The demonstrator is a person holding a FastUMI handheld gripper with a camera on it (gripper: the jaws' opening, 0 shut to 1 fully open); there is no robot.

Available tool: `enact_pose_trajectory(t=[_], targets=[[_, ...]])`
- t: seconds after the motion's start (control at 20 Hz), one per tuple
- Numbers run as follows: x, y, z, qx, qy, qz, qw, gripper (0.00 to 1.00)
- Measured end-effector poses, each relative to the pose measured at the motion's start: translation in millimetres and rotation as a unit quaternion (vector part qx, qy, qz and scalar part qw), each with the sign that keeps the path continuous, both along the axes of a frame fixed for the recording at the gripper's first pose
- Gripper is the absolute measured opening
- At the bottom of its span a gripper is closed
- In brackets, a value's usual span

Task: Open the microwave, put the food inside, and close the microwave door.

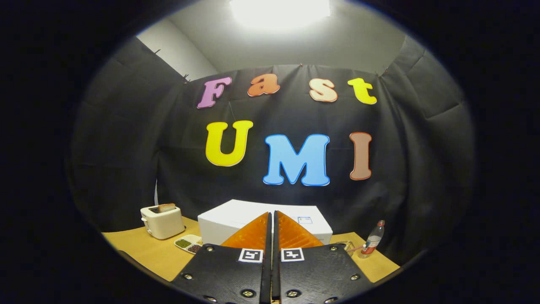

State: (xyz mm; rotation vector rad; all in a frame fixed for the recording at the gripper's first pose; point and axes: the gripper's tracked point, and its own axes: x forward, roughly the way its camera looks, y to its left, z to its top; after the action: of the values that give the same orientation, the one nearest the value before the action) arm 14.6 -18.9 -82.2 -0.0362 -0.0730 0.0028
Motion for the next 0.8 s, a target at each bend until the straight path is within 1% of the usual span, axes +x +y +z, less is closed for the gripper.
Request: enact_pose_trajectory(t=[0.15,0.25,0.35,0.4,0.5,0.55,0.65,0.7,0.75,0.8], targets=[[-16,-2,27,0.002,-0.014,-0.004,1.0,0.01],[-21,-6,31,0.022,-0.001,-0.001,1.0,0.01],[-17,-20,28,0.045,0.024,-0.011,0.999,0.01],[-14,-29,27,0.053,0.033,-0.023,0.998,0.01],[-4,-58,29,0.051,0.034,-0.064,0.996,0.01],[-2,-64,27,0.055,0.038,-0.073,0.995,0.01],[-2,-64,17,0.078,0.057,-0.067,0.993,0.01],[-6,-60,16,0.094,0.062,-0.058,0.992,0.04],[1,-56,12,0.11,0.066,-0.046,0.991,0.31],[2,-55,9,0.126,0.071,-0.047,0.988,0.58]])
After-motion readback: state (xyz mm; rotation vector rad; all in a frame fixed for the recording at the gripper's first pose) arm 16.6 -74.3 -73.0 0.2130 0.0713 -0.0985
